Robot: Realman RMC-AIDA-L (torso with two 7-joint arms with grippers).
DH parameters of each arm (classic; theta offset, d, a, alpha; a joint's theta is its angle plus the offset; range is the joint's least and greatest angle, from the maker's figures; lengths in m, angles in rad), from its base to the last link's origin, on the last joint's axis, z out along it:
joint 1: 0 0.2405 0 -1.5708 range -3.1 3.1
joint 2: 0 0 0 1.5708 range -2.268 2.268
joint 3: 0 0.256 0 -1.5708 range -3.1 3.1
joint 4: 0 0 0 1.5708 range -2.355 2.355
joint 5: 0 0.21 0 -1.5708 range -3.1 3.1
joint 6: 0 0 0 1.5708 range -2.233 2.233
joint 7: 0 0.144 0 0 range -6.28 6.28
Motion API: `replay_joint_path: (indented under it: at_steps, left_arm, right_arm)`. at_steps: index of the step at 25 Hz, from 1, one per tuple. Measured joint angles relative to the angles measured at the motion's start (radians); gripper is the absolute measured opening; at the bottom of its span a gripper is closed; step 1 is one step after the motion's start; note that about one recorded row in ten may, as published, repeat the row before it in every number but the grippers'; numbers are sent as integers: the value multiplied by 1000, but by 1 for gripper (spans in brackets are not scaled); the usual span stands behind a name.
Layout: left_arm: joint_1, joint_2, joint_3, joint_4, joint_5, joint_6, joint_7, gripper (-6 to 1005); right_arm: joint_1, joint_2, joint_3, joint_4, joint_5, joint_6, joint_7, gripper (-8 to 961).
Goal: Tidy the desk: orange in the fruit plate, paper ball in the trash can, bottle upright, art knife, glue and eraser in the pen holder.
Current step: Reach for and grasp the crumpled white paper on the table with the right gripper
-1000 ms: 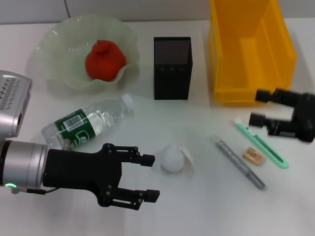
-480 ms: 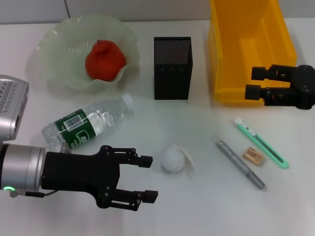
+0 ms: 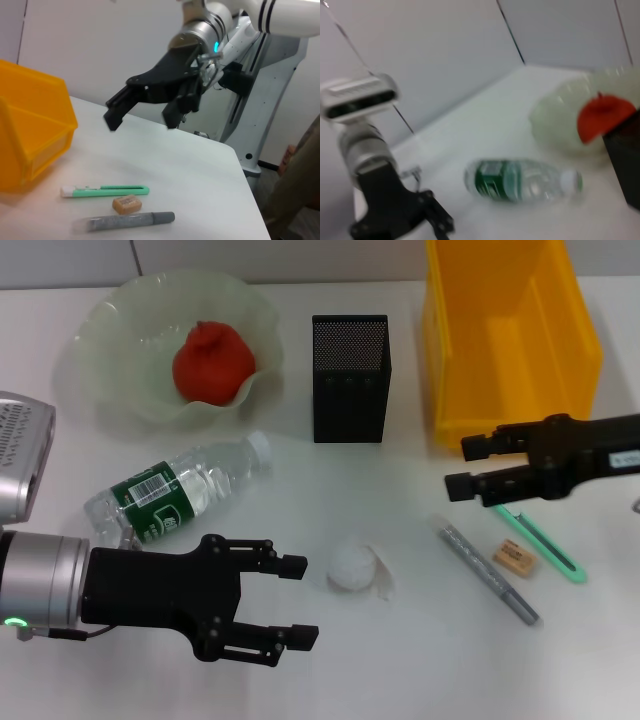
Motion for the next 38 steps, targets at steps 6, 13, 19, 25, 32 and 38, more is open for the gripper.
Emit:
replay_joint_path:
  at_steps: [6,13,19,25,32,38]
  left_arm:
    - [1,-1,-2,0,0,0,7,768]
    - [1,-3,-2,0,0,-21,8,768]
    - [1,-2,-3,0,0,-38,9,768]
    - [1,-1,-3,0,0,-39,9,768]
    - [-5,-2,-3,0,0,-41,9,768]
    - [1,-3,-3,0,0,-46,9,768]
  right_arm:
    - [170,-3,-88,-2,-215,26,199,824]
    - [323,0,-210,69,-309,29,391,824]
    - [388,0,-258,192,-314,105,467,824]
    - [393,1,-319,264,-314,186,469,823]
    - [394,9,-340,320,-299,242,462,823]
    - [395,10,-434,334,-231,291,462,823]
